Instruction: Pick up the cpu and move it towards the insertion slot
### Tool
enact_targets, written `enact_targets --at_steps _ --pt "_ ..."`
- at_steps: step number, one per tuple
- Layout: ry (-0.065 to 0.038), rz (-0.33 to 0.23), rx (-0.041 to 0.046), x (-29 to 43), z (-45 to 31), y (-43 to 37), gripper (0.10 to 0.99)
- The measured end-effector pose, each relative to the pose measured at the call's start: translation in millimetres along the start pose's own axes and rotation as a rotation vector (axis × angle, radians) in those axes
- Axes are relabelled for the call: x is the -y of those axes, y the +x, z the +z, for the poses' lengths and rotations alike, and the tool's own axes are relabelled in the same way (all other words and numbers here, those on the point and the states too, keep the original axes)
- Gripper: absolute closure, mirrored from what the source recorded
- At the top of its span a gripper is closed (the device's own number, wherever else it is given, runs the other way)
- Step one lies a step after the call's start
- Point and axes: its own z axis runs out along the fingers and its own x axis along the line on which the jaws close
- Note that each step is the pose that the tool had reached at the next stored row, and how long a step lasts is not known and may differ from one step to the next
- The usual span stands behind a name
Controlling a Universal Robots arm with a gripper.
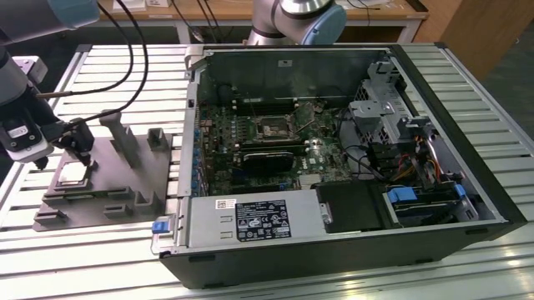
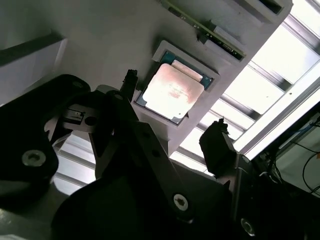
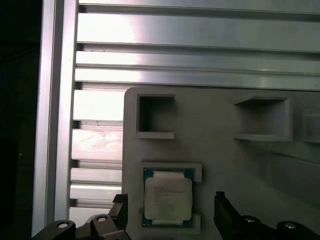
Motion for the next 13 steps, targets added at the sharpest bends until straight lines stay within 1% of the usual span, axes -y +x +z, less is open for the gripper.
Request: enact_targets --at_steps 8,13 --pt "0.0 0.0 0.0001 0.9 9.5 0.9 0.306" --pt "0.0 0.0 0.0 1.0 12.8 1.0 0.306"
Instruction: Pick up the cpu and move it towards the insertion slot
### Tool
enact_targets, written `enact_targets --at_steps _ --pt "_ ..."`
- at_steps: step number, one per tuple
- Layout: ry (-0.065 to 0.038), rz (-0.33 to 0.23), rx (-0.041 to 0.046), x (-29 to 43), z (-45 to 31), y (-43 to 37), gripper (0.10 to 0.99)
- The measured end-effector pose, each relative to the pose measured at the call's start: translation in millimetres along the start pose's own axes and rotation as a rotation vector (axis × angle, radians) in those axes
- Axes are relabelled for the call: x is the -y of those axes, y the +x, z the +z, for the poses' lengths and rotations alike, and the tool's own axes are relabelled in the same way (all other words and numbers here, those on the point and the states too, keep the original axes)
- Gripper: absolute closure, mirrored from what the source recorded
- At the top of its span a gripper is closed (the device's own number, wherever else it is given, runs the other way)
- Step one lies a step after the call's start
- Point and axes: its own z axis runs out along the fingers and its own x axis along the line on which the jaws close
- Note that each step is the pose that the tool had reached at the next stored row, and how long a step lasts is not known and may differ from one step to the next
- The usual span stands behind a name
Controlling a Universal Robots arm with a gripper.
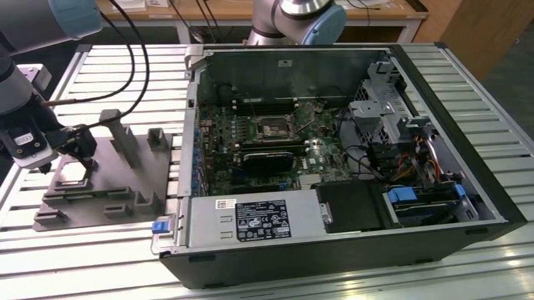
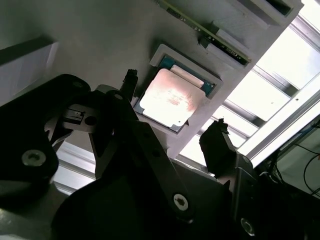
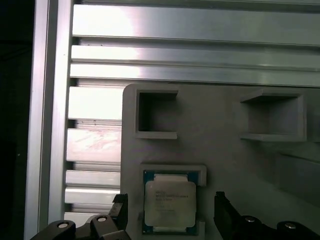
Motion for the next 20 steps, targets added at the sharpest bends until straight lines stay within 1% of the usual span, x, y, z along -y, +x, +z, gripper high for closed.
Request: enact_targets --at_steps 20 --pt "0.0 0.0 0.0001 0.3 10.1 0.1 0.306"
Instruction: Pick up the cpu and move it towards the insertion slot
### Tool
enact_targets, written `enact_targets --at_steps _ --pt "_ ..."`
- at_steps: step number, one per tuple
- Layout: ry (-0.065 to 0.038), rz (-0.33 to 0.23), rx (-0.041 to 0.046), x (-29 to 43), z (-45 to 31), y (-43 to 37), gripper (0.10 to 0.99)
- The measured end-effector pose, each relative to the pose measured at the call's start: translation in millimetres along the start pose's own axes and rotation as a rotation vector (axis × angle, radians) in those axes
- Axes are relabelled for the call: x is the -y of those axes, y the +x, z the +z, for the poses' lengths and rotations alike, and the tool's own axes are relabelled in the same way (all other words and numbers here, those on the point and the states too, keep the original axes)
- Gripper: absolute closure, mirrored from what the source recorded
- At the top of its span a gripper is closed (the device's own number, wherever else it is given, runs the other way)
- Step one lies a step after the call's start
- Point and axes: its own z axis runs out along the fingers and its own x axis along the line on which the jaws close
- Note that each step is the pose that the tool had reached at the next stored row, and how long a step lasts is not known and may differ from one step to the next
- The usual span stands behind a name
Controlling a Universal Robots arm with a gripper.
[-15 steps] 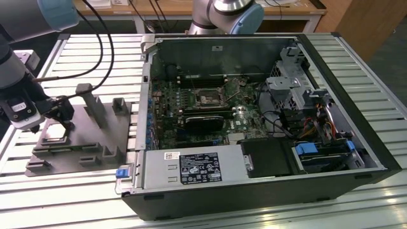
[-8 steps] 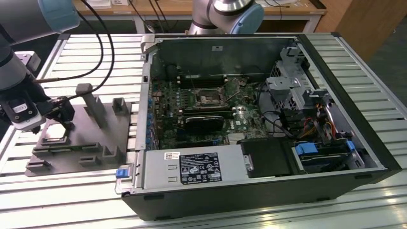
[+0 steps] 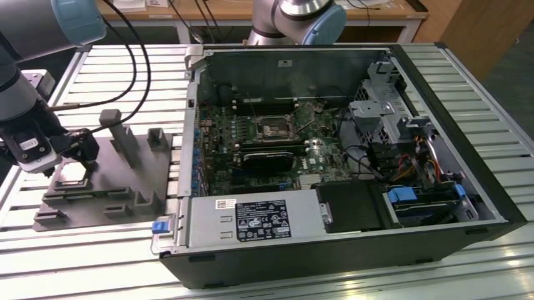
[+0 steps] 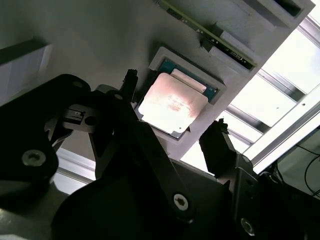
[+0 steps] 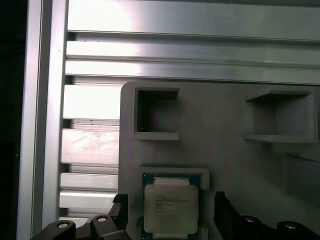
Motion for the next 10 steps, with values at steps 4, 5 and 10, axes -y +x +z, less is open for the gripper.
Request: enact_targets --at_steps 4,5,10 --pt "0.0 0.0 -0.0001 0.0 2.7 0.2 0.306" --pt "0.0 0.0 -0.0001 0.1 3.8 0.3 0.306" --pt "0.0 0.006 0.0 0.2 7.6 0.7 0.306"
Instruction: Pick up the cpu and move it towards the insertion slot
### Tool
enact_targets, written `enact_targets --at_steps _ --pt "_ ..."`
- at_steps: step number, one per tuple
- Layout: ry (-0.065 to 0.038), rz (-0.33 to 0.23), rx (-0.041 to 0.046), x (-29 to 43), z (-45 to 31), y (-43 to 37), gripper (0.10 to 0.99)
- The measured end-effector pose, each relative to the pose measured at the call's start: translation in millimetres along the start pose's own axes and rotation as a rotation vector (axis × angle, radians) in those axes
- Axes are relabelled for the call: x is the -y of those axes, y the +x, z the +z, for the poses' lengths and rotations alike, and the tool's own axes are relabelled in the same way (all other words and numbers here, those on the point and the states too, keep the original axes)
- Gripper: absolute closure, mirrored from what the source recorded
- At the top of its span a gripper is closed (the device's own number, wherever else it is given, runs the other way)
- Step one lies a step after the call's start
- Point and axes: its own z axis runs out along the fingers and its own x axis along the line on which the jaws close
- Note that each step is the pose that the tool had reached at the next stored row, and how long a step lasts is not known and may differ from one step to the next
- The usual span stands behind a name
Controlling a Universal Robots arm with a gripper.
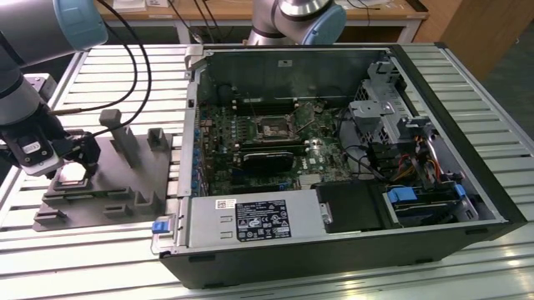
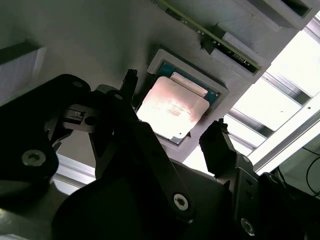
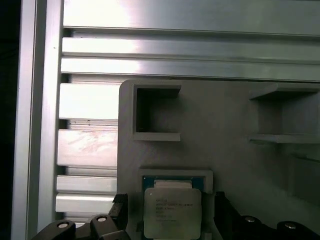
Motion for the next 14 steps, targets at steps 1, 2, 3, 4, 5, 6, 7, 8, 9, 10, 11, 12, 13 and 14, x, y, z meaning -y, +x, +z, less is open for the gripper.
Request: enact_targets --at_steps 1,2,3,4,5,6,7,8,9,10,11,12,13,14 --pt "0.0 0.0 -0.0001 0.0 0.0 0.0 0.306" --pt "0.0 0.0 0.0 0.0 0.0 0.0 0.306" --pt "0.0 0.001 0.0 0.0 0.0 0.0 0.306" --pt "0.0 0.001 0.0001 0.0 0.1 0.0 0.306" --pt "0.0 0.001 0.0001 0.0 0.1 0.0 0.306" --pt "0.0 0.001 0.0004 -0.1 0.2 -0.2 0.322" --pt "0.0 0.001 0.0004 -0.1 0.3 -0.7 0.322" --pt "0.0 0.001 0.0004 -0.1 0.3 -1.0 0.392" --pt "0.0 0.001 0.0002 0.0 0.2 -1.2 0.392" --pt "0.0 0.001 0.0001 0.0 0.1 -1.4 0.392" --pt "0.0 0.001 0.0001 0.0 0.1 -1.5 0.392" --pt "0.0 0.001 0.0001 0.0 0.1 -1.5 0.392" --pt "0.0 0.001 0.0 0.1 0.1 -1.5 0.392" --pt "0.0 0.001 0.0001 0.2 0.1 -1.6 0.392"
